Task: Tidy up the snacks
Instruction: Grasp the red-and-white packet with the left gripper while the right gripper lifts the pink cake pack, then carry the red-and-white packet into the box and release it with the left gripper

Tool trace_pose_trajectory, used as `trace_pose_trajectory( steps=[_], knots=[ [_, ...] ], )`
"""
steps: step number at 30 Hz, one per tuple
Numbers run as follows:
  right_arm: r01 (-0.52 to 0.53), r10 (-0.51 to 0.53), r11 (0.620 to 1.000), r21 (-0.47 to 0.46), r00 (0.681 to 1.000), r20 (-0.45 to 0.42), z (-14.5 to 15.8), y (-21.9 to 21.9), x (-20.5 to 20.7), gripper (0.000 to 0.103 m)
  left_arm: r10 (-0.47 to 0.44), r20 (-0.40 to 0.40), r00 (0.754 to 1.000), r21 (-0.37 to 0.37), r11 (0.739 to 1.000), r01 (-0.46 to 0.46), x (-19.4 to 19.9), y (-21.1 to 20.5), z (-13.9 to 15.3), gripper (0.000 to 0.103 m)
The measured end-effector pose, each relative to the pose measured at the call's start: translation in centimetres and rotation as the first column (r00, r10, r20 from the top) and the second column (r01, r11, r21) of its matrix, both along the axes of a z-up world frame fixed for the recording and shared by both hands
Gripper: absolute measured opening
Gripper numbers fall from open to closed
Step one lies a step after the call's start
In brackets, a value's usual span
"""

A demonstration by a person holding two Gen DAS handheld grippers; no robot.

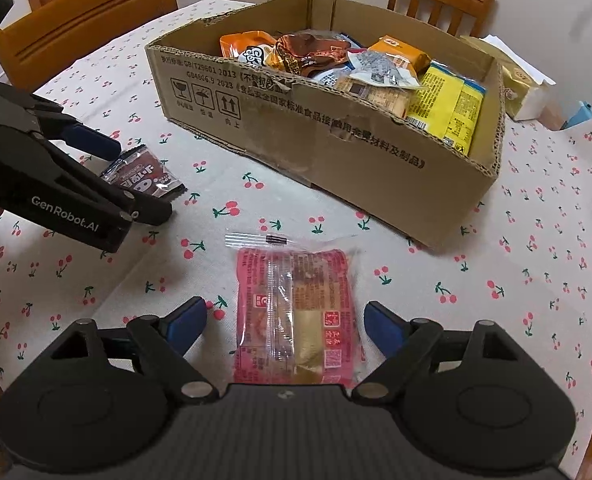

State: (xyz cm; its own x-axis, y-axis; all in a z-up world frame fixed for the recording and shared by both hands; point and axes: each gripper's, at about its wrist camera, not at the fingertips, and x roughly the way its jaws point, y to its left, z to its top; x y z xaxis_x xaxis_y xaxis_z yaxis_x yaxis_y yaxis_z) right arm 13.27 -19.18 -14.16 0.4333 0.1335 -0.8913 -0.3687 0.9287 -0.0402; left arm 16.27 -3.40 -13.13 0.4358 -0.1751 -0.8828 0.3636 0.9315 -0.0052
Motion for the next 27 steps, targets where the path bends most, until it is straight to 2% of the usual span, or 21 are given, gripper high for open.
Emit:
trace_pose_trajectory(
  steps=[3,11,20,22,24,27],
  knots=[
    [0.01,-0.01,1.0,0.017,1.0,-0.003,0.01,-0.35,0.1,0.084,-0.008,0.002,1.0,-0.002,1.0,0.008,-0.13,0.05,0.12,0.075],
    [0.028,-0.028,0.999,0.015,1.0,0.007,0.35,-0.73,0.22,0.066,-0.022,-0.004,1.0,-0.002,1.0,0.022,-0.27,0.14,0.23,0.073],
    [0.051,-0.051,0.999,0.017,0.999,0.01,0.44,-0.74,0.18,0.062,-0.039,-0.004,0.999,0.002,0.999,0.039,-0.39,0.06,0.42,0.069],
    [0.05,-0.05,0.999,0.014,0.999,0.012,0.44,-0.68,0.11,0.062,-0.04,-0.002,0.999,0.005,0.999,0.04,-0.47,0.11,0.41,0.07],
    [0.048,-0.049,0.999,0.015,0.999,0.01,0.45,-0.68,0.08,0.062,-0.04,0.002,0.999,0.015,0.999,0.04,-0.39,0.03,0.3,0.075],
    [0.045,-0.045,0.999,0.016,0.999,0.01,0.44,-0.73,0.1,0.062,-0.034,0.002,0.999,0.011,0.999,0.034,-0.32,0.1,0.24,0.076]
  ],
)
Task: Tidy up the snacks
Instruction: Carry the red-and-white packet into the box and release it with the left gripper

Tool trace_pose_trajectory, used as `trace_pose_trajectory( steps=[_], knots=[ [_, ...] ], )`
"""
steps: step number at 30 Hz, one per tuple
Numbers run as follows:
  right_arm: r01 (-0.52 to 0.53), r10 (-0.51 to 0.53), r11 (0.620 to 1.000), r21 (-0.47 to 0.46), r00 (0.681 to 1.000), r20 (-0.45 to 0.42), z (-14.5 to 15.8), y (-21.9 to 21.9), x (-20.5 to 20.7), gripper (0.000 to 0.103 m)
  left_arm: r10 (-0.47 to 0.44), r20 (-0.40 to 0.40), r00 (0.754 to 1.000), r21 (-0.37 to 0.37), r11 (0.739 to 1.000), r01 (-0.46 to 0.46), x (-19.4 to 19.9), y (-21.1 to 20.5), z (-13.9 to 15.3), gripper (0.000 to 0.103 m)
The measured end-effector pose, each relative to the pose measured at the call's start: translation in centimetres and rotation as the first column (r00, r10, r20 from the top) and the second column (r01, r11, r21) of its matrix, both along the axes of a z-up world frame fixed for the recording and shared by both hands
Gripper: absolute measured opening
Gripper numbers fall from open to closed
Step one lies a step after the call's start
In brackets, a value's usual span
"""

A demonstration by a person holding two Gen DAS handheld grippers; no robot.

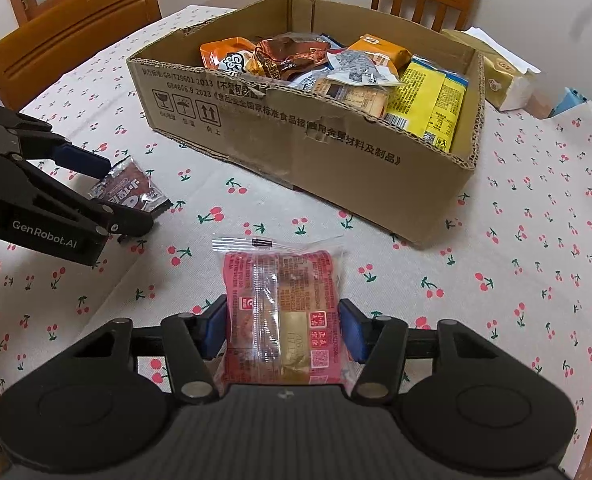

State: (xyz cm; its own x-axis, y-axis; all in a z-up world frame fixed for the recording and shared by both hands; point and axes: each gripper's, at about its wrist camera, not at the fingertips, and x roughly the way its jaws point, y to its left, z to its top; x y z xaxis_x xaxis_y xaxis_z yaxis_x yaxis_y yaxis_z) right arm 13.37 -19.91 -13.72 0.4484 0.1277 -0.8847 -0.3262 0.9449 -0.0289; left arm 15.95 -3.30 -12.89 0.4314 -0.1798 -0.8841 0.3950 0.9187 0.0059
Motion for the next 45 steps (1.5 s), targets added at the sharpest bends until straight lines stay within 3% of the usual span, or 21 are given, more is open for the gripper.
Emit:
trace_pose_trajectory(
  steps=[13,17,29,38,45],
  knots=[
    [-0.009,0.009,1.0,0.005,1.0,0.0,0.0,0.0,0.0,0.064,-0.02,-0.013,1.0,-0.005,1.0,0.02,0.2,-0.3,-0.3,0.084],
    [-0.011,0.011,1.0,0.001,1.0,0.002,-0.1,0.1,0.1,0.064,-0.032,-0.005,0.999,-0.014,0.999,0.032,0.2,-0.4,-0.2,0.075],
    [0.002,-0.002,1.0,0.003,1.0,-0.004,0.5,0.0,-0.1,0.061,-0.058,-0.024,0.998,-0.038,0.998,0.057,0.3,-0.1,0.7,0.059],
    [-0.002,0.002,1.0,0.023,1.0,-0.005,2.1,-0.3,-0.4,0.061,-0.087,-0.058,0.994,-0.052,0.995,0.084,0.7,0.3,1.6,0.059],
    [-0.029,0.029,0.999,0.023,1.0,-0.005,4.3,-0.5,-0.7,0.061,-0.174,-0.052,0.983,-0.075,0.983,0.17,0.4,0.5,5.8,0.059]
  ],
)
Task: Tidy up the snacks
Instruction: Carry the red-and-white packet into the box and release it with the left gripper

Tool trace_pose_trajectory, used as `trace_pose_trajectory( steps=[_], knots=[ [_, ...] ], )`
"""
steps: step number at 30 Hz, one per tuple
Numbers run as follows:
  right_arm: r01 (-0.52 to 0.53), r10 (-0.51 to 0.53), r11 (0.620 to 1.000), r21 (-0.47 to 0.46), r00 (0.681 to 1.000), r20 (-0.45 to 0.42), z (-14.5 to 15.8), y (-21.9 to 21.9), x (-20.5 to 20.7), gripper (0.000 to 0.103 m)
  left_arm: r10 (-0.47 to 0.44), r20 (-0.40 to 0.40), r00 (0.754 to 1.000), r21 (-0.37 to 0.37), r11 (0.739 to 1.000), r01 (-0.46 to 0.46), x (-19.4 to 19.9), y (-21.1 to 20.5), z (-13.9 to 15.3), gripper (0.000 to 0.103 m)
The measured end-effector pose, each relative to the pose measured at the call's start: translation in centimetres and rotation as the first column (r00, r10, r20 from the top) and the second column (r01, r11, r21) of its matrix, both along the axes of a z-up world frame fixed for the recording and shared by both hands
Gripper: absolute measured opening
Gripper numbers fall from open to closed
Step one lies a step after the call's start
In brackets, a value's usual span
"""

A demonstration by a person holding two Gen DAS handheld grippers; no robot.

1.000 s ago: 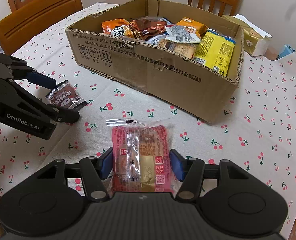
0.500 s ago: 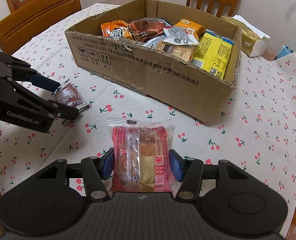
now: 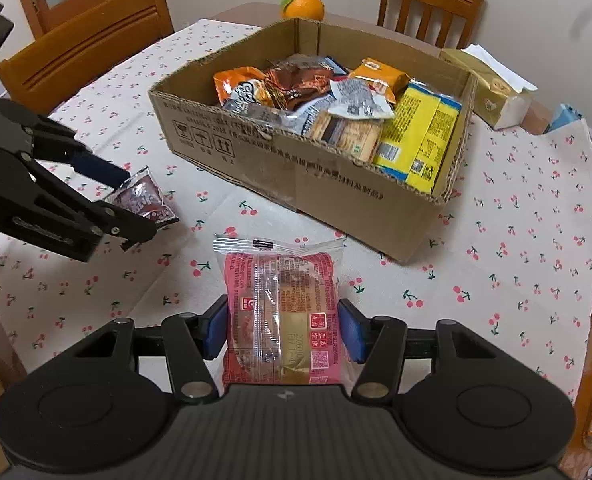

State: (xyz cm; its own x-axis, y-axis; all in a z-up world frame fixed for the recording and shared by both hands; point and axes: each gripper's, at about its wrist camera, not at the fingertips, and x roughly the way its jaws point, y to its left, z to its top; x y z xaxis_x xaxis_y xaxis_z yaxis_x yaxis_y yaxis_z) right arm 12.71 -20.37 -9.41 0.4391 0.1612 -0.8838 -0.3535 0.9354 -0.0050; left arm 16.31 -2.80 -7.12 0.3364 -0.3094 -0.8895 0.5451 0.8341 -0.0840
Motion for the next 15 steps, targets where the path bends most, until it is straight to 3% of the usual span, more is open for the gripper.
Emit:
trace_pose_trajectory(
  steps=[8,15],
  knots=[
    [-0.028,0.028,1.0,-0.007,0.998,0.049,3.3,-0.1,0.0,0.061,-0.05,0.129,0.99,-0.043,0.998,0.055,2.4,-0.8,6.0,0.059],
    [-0.006,0.004,1.0,0.015,0.994,0.107,5.2,-0.9,0.8,0.061,-0.039,0.212,0.976,-0.044,0.998,0.049,7.1,-3.0,6.7,0.059]
  ],
)
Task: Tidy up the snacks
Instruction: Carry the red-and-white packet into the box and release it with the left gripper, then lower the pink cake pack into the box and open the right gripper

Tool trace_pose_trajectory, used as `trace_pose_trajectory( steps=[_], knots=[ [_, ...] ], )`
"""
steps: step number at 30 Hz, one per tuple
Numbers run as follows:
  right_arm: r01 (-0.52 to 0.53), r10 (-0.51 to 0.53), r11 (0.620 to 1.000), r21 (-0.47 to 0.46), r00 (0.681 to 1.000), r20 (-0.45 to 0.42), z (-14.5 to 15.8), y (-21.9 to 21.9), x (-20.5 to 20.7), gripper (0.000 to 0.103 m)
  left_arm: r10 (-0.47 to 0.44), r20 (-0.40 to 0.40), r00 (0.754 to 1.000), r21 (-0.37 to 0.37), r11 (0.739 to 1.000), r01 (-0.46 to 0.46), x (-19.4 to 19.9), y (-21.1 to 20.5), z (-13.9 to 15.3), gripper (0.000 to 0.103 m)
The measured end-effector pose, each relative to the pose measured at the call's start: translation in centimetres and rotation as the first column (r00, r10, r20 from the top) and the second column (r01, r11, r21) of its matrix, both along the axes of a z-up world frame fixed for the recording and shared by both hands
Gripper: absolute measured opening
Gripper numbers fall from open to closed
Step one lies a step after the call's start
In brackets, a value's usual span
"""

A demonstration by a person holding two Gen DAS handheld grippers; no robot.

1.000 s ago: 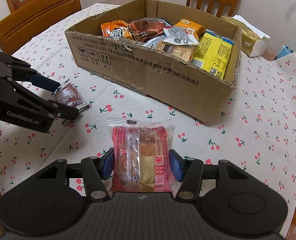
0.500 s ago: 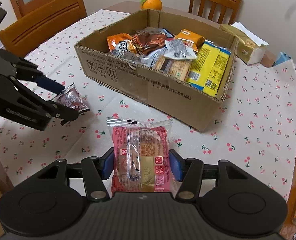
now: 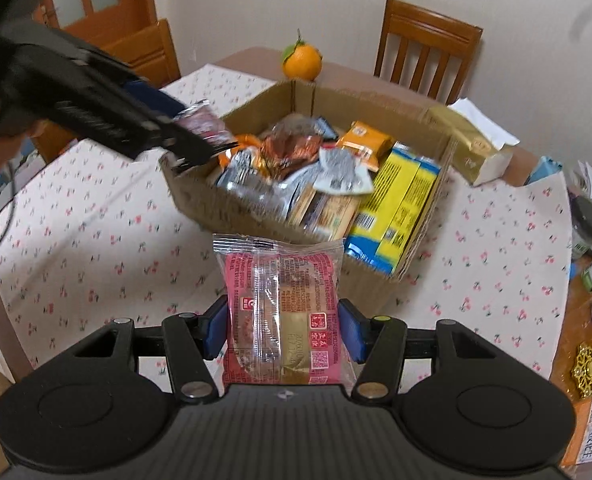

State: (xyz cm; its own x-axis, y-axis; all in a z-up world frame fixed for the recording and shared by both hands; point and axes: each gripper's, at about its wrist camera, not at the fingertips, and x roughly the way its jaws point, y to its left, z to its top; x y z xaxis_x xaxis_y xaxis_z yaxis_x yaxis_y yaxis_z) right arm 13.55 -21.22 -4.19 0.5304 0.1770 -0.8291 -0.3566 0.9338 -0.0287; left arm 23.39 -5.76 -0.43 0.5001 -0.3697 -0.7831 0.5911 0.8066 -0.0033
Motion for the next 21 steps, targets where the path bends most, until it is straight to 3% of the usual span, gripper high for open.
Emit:
trace_pose_trajectory(
  steps=[2,9,12,21],
  knots=[
    [0.005,-0.005,1.0,0.0,1.0,0.013,0.4,-0.2,0.1,0.061,0.009,0.008,1.0,-0.009,1.0,-0.009,1.2,-0.6,-0.3,0.059],
    [0.033,-0.033,0.999,0.0,0.999,0.03,0.9,-0.6,0.6,0.061,0.086,0.035,0.996,-0.045,0.995,-0.085,3.0,-0.7,-1.7,0.09],
    [0.04,-0.04,0.999,-0.003,0.999,0.033,1.1,-0.7,1.0,0.061,0.096,0.069,0.993,-0.059,0.994,-0.092,2.0,0.3,-1.5,0.096],
    [0.035,-0.035,0.999,0.001,0.999,0.041,1.8,0.0,3.9,0.061,0.122,0.187,0.975,-0.044,0.992,-0.116,-2.4,2.4,-0.2,0.099]
  ],
)
